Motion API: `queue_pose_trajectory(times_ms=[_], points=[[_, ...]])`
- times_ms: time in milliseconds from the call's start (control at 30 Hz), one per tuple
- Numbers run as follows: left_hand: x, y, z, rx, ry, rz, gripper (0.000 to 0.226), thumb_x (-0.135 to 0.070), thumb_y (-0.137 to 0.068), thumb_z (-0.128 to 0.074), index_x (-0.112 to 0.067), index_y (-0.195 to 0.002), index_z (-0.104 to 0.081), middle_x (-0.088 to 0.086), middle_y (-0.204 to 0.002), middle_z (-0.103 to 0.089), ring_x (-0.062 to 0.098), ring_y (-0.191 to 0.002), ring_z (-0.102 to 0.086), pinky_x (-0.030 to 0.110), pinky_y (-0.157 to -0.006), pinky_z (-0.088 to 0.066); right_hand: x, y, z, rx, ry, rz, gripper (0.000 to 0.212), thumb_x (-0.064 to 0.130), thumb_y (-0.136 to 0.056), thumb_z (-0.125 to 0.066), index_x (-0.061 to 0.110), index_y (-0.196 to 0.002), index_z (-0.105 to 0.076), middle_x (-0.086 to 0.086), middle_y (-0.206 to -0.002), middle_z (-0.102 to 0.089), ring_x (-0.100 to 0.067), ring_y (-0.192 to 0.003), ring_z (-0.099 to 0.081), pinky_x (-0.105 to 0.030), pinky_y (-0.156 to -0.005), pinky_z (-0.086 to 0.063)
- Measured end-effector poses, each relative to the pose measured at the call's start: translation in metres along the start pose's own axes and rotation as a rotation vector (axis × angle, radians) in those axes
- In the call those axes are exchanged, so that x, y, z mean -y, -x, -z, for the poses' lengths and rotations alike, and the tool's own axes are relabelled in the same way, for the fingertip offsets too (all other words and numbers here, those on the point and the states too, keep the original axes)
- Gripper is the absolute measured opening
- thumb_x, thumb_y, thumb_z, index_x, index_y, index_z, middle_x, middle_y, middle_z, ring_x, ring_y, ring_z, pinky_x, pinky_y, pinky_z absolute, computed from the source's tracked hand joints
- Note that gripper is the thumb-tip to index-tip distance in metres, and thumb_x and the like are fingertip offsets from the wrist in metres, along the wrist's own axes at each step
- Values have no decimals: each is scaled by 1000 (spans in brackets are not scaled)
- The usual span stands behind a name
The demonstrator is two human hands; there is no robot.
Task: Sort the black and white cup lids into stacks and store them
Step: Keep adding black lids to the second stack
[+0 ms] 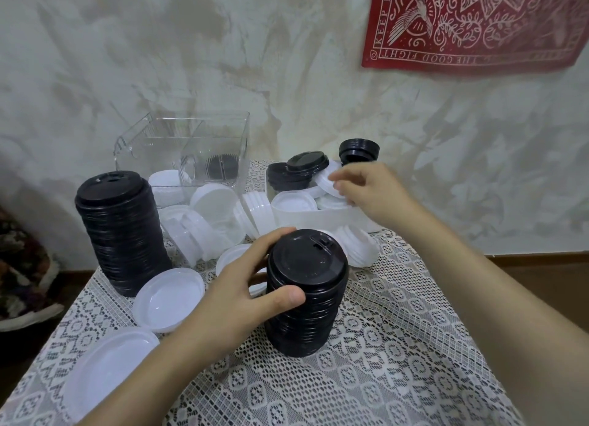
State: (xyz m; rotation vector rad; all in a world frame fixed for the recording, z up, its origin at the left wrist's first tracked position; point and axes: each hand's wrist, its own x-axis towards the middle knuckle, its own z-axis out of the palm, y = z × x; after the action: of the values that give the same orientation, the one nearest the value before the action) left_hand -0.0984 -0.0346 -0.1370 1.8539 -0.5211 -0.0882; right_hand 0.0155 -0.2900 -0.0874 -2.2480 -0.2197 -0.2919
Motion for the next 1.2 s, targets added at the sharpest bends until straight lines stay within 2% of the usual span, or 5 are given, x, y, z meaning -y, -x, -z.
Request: queue_pose_trajectory(times_ms=[100,333,867,1033,1200], points=[[1,0,1,3,9,10,86,-81,-64,-77,-53,-141,-50,-19,-141,-62,7,-134,-56,47,-115,-42,11,-30,-11,-26,274,82,29,30,-96,-67,29,-125,-71,13,-114,-68,-13,-111,-61,-29,-89,-42],[1,0,2,20,2,27,80,-69,-70,-78,-52,-143,-49,-18,-144,-59,8,-137,-53,48,-116,-41,5,-78,-52,191,665,188,62,36,-90,-69,34,-150,-50,-3,-148,-47,-30,-137,-34,-52,-109,-39],[2,1,1,12,4,10,79,-68,-69,-79,-55,-141,-49,-21,-142,-60,5,-135,-55,47,-115,-42,-1,-57,-39,-2,468,299,47,43,-90,-61,43,-137,-59,12,-122,-65,-26,-117,-55,-45,-100,-45],[2,0,1,4,3,5,74,-60,-71,-78,-56,-139,-50,-22,-139,-62,3,-133,-56,42,-114,-43,-6,-10,-31,69,444,262,53,43,-90,-69,41,-142,-57,5,-138,-59,-28,-125,-52,-46,-109,-40],[2,0,0,5,10,-20,83,-75,-69,-77,-51,-143,-49,-20,-140,-62,5,-134,-56,41,-114,-42,-13,9,-26,4,110,129,36,41,-95,-70,36,-131,-68,12,-127,-60,-8,-120,-55,-34,-103,-44]])
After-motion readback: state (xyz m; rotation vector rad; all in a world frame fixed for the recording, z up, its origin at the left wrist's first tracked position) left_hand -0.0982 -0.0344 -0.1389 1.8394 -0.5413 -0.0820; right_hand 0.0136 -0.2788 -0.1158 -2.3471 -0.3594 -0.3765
